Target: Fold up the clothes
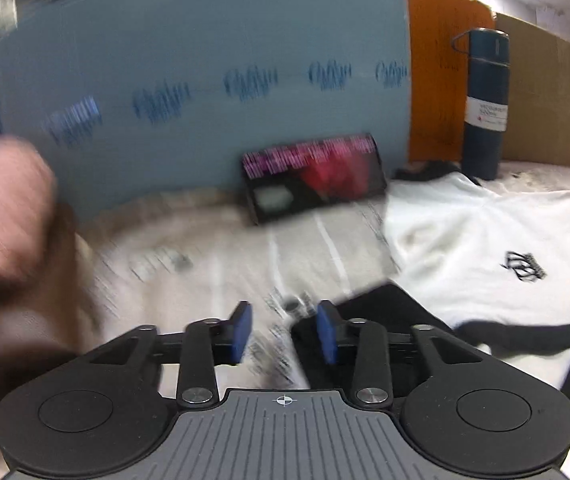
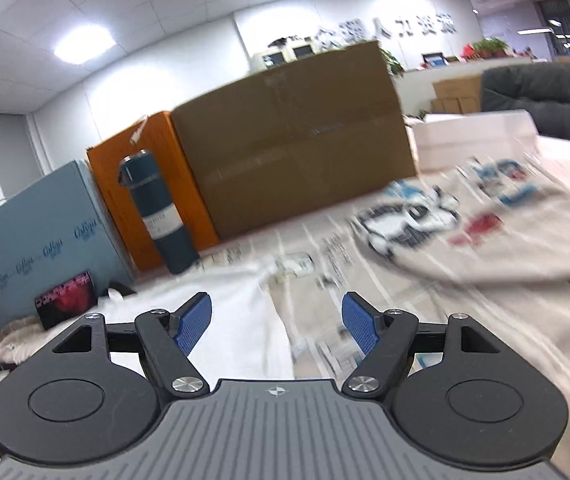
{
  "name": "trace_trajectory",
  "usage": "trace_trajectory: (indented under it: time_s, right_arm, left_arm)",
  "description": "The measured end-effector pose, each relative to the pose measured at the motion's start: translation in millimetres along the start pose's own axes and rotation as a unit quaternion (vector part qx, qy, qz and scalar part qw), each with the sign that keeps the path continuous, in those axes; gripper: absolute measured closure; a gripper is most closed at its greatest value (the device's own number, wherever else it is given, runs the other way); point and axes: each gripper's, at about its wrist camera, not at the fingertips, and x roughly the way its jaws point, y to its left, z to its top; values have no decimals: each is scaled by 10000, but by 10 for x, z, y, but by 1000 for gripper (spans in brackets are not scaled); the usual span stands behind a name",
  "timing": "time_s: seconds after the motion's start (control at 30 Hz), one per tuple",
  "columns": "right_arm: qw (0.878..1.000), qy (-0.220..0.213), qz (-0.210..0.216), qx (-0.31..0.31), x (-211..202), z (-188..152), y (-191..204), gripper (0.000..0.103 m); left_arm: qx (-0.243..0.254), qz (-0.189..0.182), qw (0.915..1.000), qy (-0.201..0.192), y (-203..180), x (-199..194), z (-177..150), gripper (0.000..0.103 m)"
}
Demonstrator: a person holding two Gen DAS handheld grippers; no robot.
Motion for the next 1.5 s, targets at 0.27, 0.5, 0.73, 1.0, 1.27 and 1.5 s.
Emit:
trace_trajectory:
  time_s: [0.27, 0.5, 0.73, 1.0, 1.27, 1.5]
  right_arm:
    - [9973, 563, 363, -309, -273, -487, 93, 42]
    - [9922, 910, 530, -673, -226, -592, 165, 50]
    - [9893, 1088, 373, -900, -112, -606, 161, 65]
    - [9865, 1023, 428, -1207, -359, -621, 218, 98]
    - [9832, 1212, 271, -1335, -400, -693, 226, 96]
    - [9789, 687, 223, -1910, -534, -614, 392, 51]
  left_arm:
    - [978, -1464, 9789, -1034, -773, -658, 170, 38]
    - [1777, -3349, 9224, -744, -1488, -822, -40, 28]
    - [2127, -3636, 9062, -385, -1694, -808, -274, 28]
    - [2165, -3691, 9035, -245, -1722, -766, -366, 26]
    - [2279, -3791, 8967, -176, -1754, -807, -394, 26]
    - [1848, -3352, 9210, -728, -1249, -1074, -251, 26]
